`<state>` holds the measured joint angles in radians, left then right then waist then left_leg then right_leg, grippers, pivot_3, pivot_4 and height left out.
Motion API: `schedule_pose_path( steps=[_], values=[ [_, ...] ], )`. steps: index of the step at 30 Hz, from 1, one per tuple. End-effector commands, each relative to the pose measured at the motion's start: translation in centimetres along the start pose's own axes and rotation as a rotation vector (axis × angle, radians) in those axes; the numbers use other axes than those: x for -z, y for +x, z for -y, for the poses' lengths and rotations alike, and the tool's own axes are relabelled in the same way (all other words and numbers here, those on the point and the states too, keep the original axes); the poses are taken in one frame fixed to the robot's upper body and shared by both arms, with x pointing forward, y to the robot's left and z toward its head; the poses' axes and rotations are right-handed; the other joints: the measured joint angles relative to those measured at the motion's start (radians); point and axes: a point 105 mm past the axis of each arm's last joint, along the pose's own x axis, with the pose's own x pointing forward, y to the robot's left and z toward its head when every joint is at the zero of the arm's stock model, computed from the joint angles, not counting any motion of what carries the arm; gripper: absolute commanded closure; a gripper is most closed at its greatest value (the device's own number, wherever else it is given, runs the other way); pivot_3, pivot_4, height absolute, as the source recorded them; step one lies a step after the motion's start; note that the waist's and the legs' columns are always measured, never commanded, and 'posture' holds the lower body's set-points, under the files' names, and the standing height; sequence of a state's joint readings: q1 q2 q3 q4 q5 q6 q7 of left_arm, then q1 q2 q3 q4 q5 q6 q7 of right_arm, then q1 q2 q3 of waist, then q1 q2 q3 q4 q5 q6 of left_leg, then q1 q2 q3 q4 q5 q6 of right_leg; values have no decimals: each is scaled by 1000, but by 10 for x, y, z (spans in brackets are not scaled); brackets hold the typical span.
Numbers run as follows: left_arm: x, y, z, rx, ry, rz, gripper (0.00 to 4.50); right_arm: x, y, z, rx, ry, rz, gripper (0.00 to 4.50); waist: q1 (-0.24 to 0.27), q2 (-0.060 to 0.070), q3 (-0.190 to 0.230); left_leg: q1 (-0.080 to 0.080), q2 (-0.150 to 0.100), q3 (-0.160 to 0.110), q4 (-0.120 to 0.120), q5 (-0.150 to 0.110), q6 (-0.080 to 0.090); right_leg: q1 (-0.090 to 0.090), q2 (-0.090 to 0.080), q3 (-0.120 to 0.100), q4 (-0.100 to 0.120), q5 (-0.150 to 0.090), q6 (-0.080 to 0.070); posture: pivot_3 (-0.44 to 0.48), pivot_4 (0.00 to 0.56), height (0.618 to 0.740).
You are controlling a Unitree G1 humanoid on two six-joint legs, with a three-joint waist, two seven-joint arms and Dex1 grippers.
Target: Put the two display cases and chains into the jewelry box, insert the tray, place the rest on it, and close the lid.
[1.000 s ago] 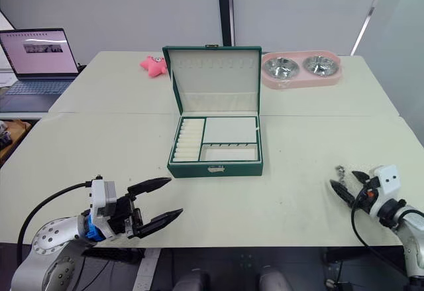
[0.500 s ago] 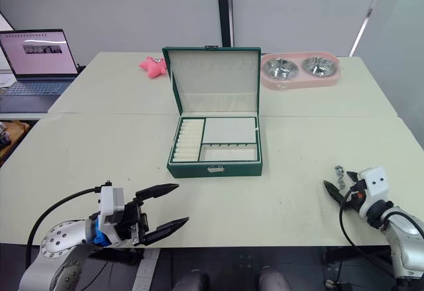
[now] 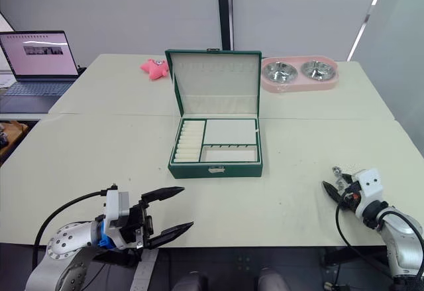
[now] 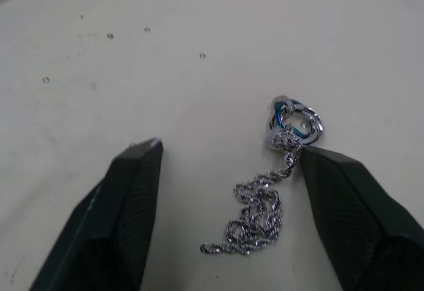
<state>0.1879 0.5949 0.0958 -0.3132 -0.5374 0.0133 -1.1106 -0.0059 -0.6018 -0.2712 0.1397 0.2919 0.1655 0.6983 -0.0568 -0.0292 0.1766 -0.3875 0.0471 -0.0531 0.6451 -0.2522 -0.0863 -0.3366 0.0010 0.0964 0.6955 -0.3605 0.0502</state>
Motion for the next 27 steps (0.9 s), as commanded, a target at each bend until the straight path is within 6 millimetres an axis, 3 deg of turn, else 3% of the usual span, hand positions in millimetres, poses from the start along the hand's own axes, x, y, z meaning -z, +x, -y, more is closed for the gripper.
schedule_pose_path(
  steps=[1,16,23,27],
  values=[
    [-7,3,0,13,40,19,0,18,-4,5,33,57,-69,2066,1,0,0,0,0,0,0,0,0,0,0,0,0,0,0,0,150,740],
    [-7,6,-4,-2,53,27,0,15,-2,11,53,71,-47,4488,2,-2,-1,0,0,-1,0,0,0,0,0,0,-1,0,0,0,150,740],
    [-8,8,-6,-9,57,34,0,0,-3,15,46,69,18,4488,2,-1,-1,0,0,-1,0,0,0,0,0,0,-2,0,0,0,150,740],
    [-9,8,-7,-14,57,39,0,-20,-5,11,-2,70,86,4488,1,0,0,-1,0,-1,-1,0,0,0,0,0,-2,0,0,0,150,740]
  ],
)
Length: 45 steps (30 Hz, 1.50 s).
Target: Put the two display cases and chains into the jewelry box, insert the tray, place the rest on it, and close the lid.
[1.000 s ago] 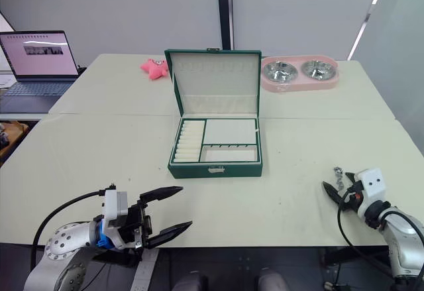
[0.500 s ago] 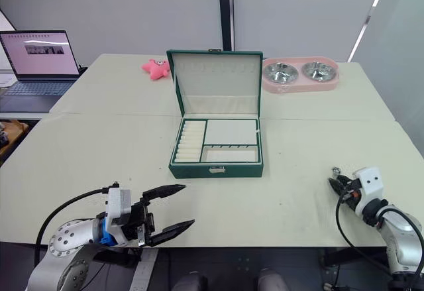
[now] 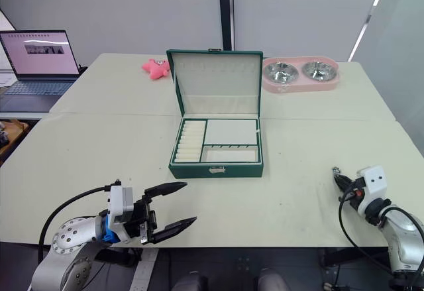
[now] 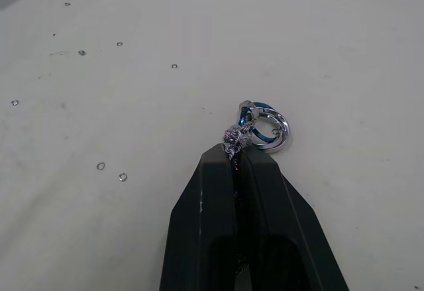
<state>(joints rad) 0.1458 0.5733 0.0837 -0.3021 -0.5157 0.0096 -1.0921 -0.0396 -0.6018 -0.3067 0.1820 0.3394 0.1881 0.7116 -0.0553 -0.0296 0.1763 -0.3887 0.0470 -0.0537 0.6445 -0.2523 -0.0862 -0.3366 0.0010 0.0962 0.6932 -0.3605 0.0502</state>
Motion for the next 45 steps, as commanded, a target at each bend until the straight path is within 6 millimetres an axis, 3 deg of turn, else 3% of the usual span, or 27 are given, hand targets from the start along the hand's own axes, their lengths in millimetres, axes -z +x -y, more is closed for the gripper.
schedule_pose_path(
  steps=[1,12,25,36,45],
  values=[
    [-6,1,-1,-6,30,26,0,-23,-4,-3,-46,2,71,4488,0,2,1,0,0,0,0,0,0,0,0,0,0,0,0,0,150,740],
    [-13,-1,-6,-83,-9,67,0,-105,7,-61,-350,-83,183,4488,-1,9,6,-2,0,-1,0,0,0,-1,0,0,-1,0,0,0,150,740],
    [-16,-8,-9,-238,-48,106,0,-166,42,-123,-626,-187,282,4488,0,9,6,-8,0,-3,0,0,0,-6,0,-1,-2,0,0,0,150,740],
    [-18,-21,-11,-412,-69,139,0,-186,71,-172,-810,-262,319,4488,0,9,7,-10,0,-3,0,0,0,-8,0,-2,-1,0,0,0,150,740],
    [-19,-23,-7,-462,-76,150,0,-175,88,-196,-900,-299,289,4488,-1,10,7,-10,0,-3,0,0,0,-10,0,-1,-1,0,0,0,150,740]
  ],
)
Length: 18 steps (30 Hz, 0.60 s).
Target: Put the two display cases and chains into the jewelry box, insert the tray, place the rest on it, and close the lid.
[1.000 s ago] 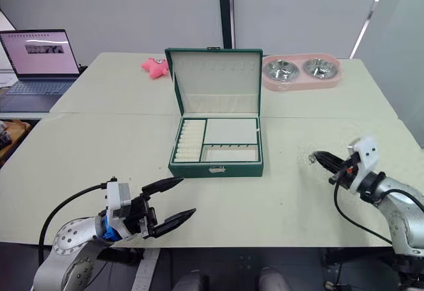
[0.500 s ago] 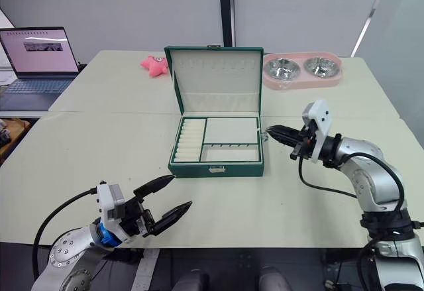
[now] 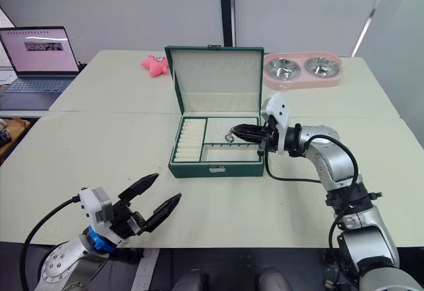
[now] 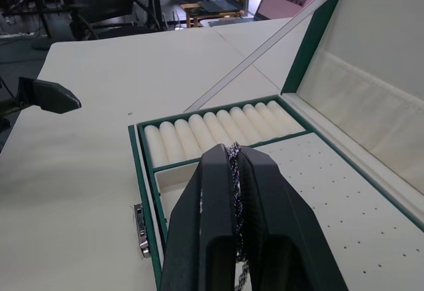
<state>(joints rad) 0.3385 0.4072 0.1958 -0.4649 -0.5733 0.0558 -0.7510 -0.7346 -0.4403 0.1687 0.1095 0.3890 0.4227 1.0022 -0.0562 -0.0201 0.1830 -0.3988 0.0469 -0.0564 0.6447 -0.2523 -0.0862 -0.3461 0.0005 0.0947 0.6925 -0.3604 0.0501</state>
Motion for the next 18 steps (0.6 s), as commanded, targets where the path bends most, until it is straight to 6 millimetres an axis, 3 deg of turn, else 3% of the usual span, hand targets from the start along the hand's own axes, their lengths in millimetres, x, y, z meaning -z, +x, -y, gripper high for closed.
schedule_pose_path(
  steps=[1,9,14,18],
  values=[
    [-12,1,4,1,34,45,0,-6,8,-2,-32,-57,11,4488,0,0,0,0,0,0,0,0,0,0,0,0,0,0,0,0,150,740],
    [-12,2,4,-5,34,50,0,22,17,-6,-71,-63,-76,4488,0,0,0,-1,0,2,0,0,0,-3,0,1,3,0,0,0,150,740],
    [-12,3,5,-2,31,51,0,26,18,-3,-61,-57,-88,4488,0,0,0,-1,0,2,0,0,0,-4,0,1,3,0,0,0,150,740],
    [-12,4,4,2,32,52,0,22,18,0,-50,-39,-66,3456,0,0,0,-1,0,2,0,0,0,-4,0,1,3,0,0,0,150,740]
  ],
)
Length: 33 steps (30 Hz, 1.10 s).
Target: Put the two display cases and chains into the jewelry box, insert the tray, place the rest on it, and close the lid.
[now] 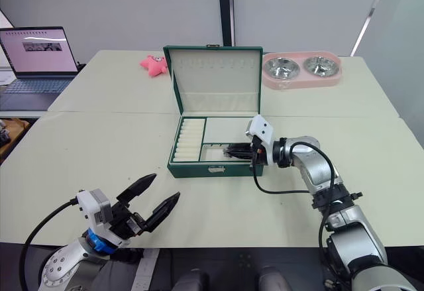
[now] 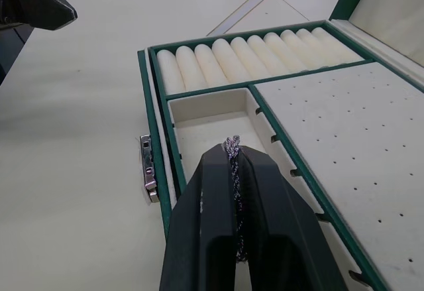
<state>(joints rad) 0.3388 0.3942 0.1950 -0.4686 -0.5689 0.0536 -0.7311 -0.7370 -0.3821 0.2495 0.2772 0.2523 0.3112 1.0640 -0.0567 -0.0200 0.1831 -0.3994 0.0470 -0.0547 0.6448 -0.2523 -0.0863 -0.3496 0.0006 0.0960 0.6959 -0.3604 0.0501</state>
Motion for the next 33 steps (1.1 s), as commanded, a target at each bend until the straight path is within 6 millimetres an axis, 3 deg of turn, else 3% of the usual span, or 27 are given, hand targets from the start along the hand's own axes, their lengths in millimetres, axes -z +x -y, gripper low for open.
schedule_pose_path(
  steps=[1,8,12,17,20,25,33],
  values=[
    [-11,4,5,26,33,43,0,-21,-2,6,14,-38,59,3190,0,0,0,0,0,0,0,0,0,0,0,0,0,0,0,0,150,740],
    [-11,6,4,33,36,46,0,-31,-7,7,18,-17,101,1413,0,0,0,0,0,0,0,0,0,0,0,0,0,0,0,0,150,740],
    [-11,7,3,38,36,43,0,-31,-13,11,43,-11,110,98,0,0,0,0,0,0,0,0,0,0,0,0,0,0,0,0,150,740],
    [-11,7,0,40,35,39,0,-30,-24,16,79,1,122,42,0,0,0,0,0,0,0,0,0,0,0,0,0,0,0,0,150,740],
    [-12,3,-7,26,39,27,0,-29,-44,18,114,24,142,42,0,0,0,0,0,0,0,0,0,0,0,0,0,0,0,0,150,740],
    [-16,-11,-33,-32,65,-8,0,-13,-90,24,230,70,128,42,4,0,0,-1,0,-1,0,0,0,0,0,0,0,0,0,0,150,740],
    [-26,-51,-105,-214,121,-102,0,46,-190,24,518,151,-41,42,4,0,1,-1,0,0,0,0,0,0,0,0,0,0,0,0,150,740]
  ],
)
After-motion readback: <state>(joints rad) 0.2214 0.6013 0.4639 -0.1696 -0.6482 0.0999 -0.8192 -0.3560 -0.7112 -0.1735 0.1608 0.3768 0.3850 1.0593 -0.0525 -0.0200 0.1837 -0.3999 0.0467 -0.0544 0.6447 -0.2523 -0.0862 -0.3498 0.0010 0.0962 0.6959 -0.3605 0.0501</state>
